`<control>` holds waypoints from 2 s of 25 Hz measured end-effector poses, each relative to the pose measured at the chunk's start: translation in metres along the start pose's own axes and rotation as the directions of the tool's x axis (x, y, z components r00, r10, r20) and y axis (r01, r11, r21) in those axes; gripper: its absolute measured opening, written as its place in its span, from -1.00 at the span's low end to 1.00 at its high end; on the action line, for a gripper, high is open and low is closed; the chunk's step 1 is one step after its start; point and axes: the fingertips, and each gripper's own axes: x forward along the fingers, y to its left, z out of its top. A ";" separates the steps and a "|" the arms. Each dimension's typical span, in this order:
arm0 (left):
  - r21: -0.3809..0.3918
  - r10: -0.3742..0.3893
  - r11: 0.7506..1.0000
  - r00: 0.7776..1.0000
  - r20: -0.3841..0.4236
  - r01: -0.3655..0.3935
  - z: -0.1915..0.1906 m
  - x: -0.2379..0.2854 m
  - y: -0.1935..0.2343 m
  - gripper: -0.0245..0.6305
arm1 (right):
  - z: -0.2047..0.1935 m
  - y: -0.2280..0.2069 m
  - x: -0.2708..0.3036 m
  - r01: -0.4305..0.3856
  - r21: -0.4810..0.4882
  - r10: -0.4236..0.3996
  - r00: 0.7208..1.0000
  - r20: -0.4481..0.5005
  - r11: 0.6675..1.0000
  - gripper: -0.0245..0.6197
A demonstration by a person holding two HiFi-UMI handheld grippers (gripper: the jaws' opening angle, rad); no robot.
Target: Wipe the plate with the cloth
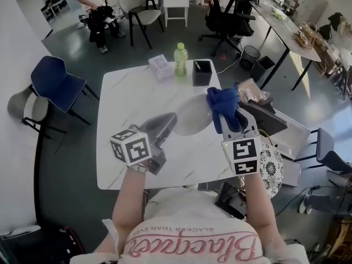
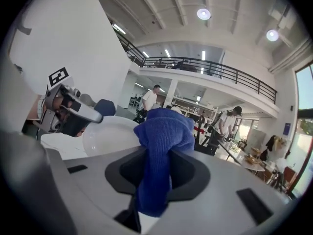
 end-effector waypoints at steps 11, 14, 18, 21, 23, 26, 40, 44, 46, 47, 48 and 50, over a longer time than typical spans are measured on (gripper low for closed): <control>0.862 0.177 0.496 0.984 0.019 -0.105 -0.009 0.008 -0.014 -0.88 | 0.018 0.004 -0.016 -0.045 0.023 0.043 0.997 0.063 0.999 -0.62; 0.968 0.160 0.237 0.986 0.040 -0.077 -0.017 0.008 -0.026 -0.88 | 0.029 0.004 -0.023 -0.076 0.018 0.074 0.994 0.086 0.997 -0.62; 0.998 0.130 -0.006 0.990 0.057 -0.056 -0.031 0.009 -0.035 -0.88 | 0.042 0.006 -0.031 -0.151 -0.029 0.153 0.983 0.097 0.988 -0.62; 0.993 0.113 -0.105 0.991 0.065 -0.053 -0.037 0.011 -0.037 -0.88 | 0.051 0.014 -0.034 -0.204 -0.110 0.214 0.973 0.089 0.973 -0.62; 0.986 0.103 -0.162 0.993 0.059 -0.041 -0.039 0.013 -0.040 -0.88 | 0.058 0.024 -0.032 -0.235 -0.186 0.253 0.964 0.077 0.954 -0.62; 0.971 0.081 -0.238 0.996 0.040 -0.020 -0.044 0.017 -0.046 -0.88 | 0.065 0.044 -0.026 -0.287 -0.316 0.315 0.948 0.040 0.904 -0.62; 0.937 0.091 -0.347 0.996 -0.003 0.034 -0.070 0.017 -0.055 -0.88 | 0.000 0.053 0.015 -0.424 -0.467 0.377 0.905 -0.195 0.776 -0.62; 0.935 0.094 -0.351 0.996 -0.008 0.041 -0.072 0.018 -0.055 -0.87 | -0.025 0.033 0.033 -0.413 -0.441 0.335 0.910 -0.245 0.797 -0.62; 0.934 0.096 -0.355 0.995 -0.014 0.047 -0.073 0.018 -0.053 -0.87 | -0.038 0.026 0.043 -0.411 -0.419 0.320 0.908 -0.271 0.810 -0.62; 0.933 0.098 -0.356 0.995 -0.017 0.051 -0.073 0.018 -0.052 -0.87 | -0.045 0.024 0.048 -0.413 -0.407 0.318 0.905 -0.281 0.815 -0.62; 0.933 0.101 -0.355 0.995 -0.021 0.055 -0.074 0.018 -0.052 -0.87 | -0.050 0.024 0.052 -0.417 -0.396 0.319 0.902 -0.291 0.818 -0.62; 0.935 0.109 -0.350 0.994 -0.025 0.062 -0.080 0.015 -0.053 -0.87 | -0.058 0.024 0.051 -0.424 -0.385 0.322 0.897 -0.303 0.820 -0.62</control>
